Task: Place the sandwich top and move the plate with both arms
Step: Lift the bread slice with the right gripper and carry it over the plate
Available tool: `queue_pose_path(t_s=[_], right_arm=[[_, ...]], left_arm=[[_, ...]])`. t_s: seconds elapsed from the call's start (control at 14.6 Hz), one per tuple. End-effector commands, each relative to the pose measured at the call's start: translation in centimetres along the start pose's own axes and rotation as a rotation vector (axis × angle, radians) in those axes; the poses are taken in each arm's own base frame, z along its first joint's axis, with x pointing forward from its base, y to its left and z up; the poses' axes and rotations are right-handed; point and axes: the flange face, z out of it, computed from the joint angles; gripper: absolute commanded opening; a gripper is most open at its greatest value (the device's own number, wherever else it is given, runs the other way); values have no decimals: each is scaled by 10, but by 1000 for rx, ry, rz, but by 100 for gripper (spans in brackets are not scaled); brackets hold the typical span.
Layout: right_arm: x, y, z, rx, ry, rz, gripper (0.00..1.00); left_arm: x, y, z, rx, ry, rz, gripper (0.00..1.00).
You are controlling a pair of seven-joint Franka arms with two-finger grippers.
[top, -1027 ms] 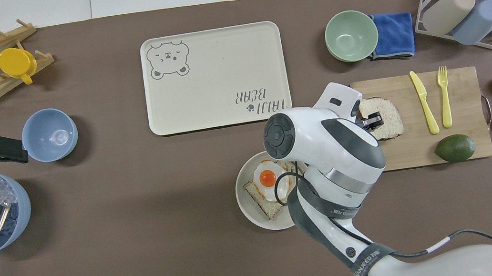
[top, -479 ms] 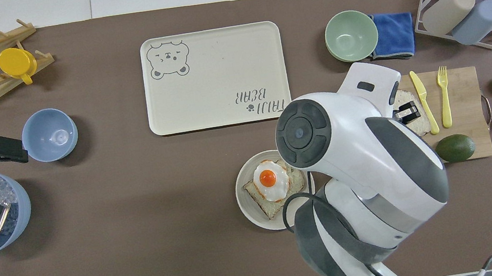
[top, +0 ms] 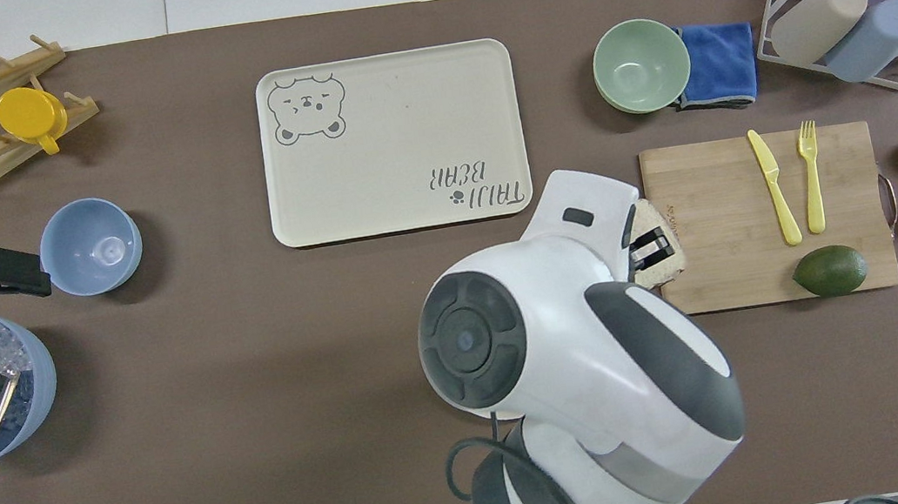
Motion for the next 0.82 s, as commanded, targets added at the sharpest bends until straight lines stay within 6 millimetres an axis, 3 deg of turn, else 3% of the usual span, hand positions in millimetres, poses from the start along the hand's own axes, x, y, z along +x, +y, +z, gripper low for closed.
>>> queue_pose_path(t_s=[0.0,0.07,0.21,0.27,0.41,0.75], right_arm=[[18,-42,17,4,-47,71,0],[13,-61,26,-11,-65,79,0],[3,-123,50,-72,-80,134,0],[4,-134,64,-94,-85,142,0],[10,-123,71,-122,-88,148,0],[8,-133,83,-119,-87,140,0]], left_arm=[[2,-2,1,0,8,8,100],[2,-3,0,0,11,8,100],[2,-11,2,-1,12,-7,100],[2,-13,1,-1,15,-10,100],[3,-14,1,-1,17,-13,100],[2,-15,2,-2,17,-18,100]])
